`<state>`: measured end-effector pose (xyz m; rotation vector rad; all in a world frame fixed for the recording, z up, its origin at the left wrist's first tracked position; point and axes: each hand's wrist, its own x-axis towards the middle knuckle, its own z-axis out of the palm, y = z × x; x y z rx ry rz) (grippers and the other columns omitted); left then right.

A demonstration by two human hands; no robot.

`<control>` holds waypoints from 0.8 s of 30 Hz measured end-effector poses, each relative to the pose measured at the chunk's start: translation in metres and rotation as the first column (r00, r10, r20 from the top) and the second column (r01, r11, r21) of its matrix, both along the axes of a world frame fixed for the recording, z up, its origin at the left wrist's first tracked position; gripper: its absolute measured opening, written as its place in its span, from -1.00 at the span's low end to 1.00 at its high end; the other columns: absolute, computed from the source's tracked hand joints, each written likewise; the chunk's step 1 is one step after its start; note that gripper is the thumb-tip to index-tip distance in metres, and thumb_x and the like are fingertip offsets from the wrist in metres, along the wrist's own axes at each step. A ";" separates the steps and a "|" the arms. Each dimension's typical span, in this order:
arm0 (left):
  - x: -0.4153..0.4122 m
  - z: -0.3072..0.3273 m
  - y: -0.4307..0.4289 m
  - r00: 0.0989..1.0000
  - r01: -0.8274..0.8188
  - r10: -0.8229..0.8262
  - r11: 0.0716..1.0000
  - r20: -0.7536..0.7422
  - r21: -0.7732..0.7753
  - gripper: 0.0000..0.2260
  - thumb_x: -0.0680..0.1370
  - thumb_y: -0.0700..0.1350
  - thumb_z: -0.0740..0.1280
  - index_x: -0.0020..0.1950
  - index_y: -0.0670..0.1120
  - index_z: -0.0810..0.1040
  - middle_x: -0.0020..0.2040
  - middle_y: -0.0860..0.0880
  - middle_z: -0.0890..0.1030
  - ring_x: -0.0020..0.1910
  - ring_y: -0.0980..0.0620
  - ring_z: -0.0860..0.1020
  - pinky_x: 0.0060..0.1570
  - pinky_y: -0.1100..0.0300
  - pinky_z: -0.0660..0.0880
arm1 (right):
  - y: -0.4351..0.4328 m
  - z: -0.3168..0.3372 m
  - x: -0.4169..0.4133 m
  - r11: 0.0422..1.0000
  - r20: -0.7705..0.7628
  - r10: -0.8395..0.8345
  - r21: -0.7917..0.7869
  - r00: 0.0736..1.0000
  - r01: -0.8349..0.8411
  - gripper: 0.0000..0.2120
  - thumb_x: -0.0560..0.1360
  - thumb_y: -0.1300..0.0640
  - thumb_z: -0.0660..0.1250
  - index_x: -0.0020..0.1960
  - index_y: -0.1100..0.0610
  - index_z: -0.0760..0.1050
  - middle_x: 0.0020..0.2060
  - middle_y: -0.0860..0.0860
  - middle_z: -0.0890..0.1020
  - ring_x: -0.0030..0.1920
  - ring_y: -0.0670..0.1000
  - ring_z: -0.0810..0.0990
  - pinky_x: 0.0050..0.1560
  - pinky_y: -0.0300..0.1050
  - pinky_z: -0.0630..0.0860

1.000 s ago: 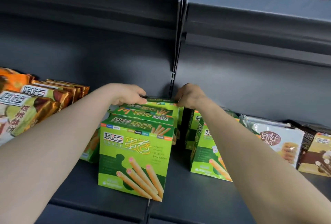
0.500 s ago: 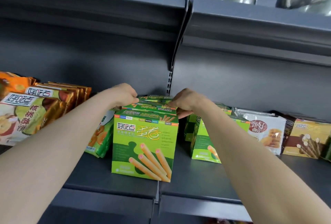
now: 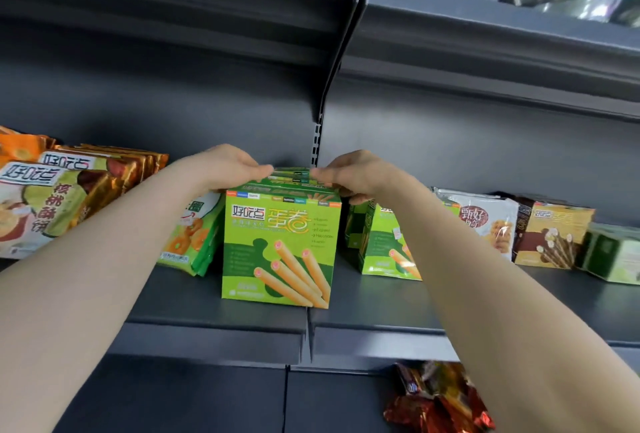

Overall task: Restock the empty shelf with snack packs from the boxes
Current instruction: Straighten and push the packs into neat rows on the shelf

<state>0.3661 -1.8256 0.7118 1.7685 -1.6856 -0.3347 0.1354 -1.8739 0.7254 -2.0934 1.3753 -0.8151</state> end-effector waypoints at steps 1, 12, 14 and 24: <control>0.001 -0.001 0.005 1.000 -0.004 0.004 1.000 0.007 0.012 -0.59 0.55 0.25 0.31 0.29 0.07 0.60 0.28 0.02 0.58 0.28 -0.05 0.50 0.30 0.05 0.43 | 0.007 0.001 -0.001 0.999 -0.012 0.017 0.039 1.000 -0.017 -0.61 0.44 -0.13 0.49 0.15 0.09 0.62 0.01 0.03 0.65 -0.02 0.02 0.63 -0.18 -0.19 0.60; -0.010 -0.032 0.038 0.994 -0.108 0.111 0.969 0.001 -0.221 -0.35 0.56 0.32 0.21 0.55 0.00 0.28 0.50 -0.06 0.37 0.36 -0.11 0.44 0.05 0.08 0.49 | 0.055 -0.022 -0.007 0.998 0.089 0.058 0.015 0.994 -0.060 -0.33 0.22 -0.28 0.58 0.20 0.04 0.56 0.05 -0.01 0.63 0.01 -0.03 0.66 0.06 -0.09 0.64; -0.016 -0.038 0.046 0.985 -0.172 0.174 0.943 -0.020 -0.286 -0.36 0.57 0.32 0.19 0.54 -0.02 0.27 0.49 -0.11 0.36 0.43 -0.16 0.37 0.30 -0.05 0.37 | 0.065 -0.031 -0.009 0.995 0.009 0.085 -0.061 0.996 -0.084 -0.35 0.26 -0.15 0.62 0.25 0.05 0.53 0.02 -0.08 0.57 0.05 -0.05 0.58 0.05 -0.17 0.53; -0.066 -0.059 0.071 0.989 0.015 0.091 0.720 0.116 -0.694 -0.75 0.58 0.02 0.33 0.24 0.02 0.56 0.22 -0.04 0.48 0.19 -0.11 0.48 0.21 0.00 0.41 | 0.084 -0.021 -0.088 0.993 0.161 0.044 0.105 0.986 -0.061 -0.45 0.41 0.12 0.54 0.35 0.06 0.43 0.25 -0.02 0.55 0.16 -0.03 0.58 0.03 -0.14 0.58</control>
